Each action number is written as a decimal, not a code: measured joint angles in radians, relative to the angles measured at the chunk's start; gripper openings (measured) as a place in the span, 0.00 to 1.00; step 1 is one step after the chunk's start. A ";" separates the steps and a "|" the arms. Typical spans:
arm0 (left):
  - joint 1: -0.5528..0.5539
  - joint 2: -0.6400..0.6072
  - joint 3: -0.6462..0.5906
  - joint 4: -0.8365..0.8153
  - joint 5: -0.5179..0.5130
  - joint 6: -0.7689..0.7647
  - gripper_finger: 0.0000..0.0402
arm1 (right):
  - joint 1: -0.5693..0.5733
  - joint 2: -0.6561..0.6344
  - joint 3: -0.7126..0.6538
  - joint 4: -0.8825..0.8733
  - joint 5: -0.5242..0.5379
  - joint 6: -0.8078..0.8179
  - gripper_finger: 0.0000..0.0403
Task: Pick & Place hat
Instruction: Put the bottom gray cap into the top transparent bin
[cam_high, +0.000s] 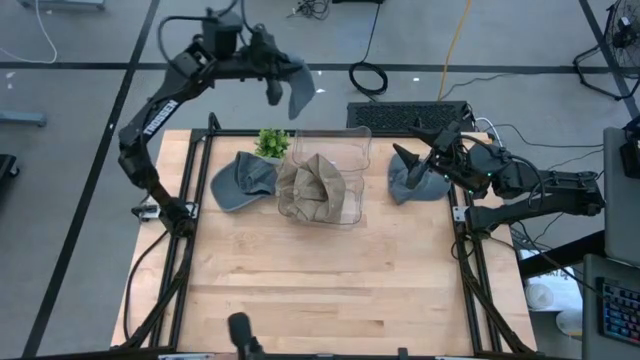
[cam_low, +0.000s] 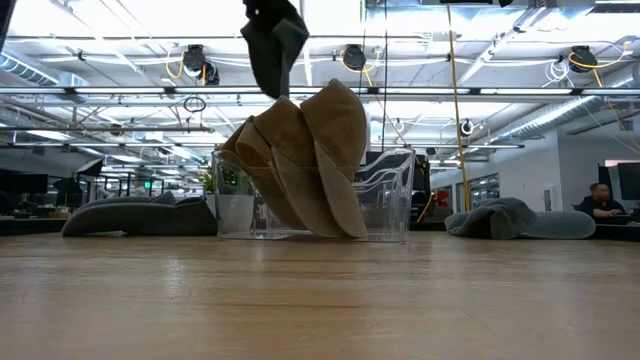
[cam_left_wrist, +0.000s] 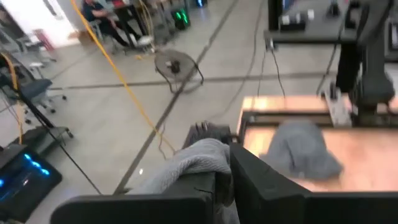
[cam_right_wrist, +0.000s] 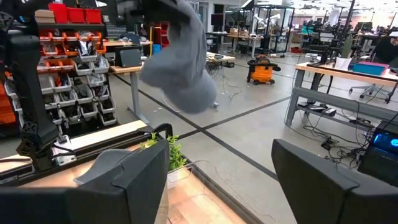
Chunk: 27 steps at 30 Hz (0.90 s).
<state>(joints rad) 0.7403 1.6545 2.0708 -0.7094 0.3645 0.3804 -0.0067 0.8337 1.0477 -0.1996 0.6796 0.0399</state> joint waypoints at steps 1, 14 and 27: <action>0.000 0.009 0.000 -0.013 0.001 0.023 0.06 | 0.000 0.000 0.000 0.000 0.000 0.000 0.68; 0.006 0.110 -0.001 -0.188 0.133 0.230 0.06 | 0.000 0.003 0.000 0.000 0.001 0.000 0.68; 0.007 0.216 -0.001 -0.313 0.184 0.247 0.06 | 0.000 0.028 -0.001 0.001 0.001 0.027 0.69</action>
<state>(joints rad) 0.7474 1.8701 2.0701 -1.0221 0.5481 0.6274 -0.0071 0.8615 1.0470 -0.1990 0.6804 0.0666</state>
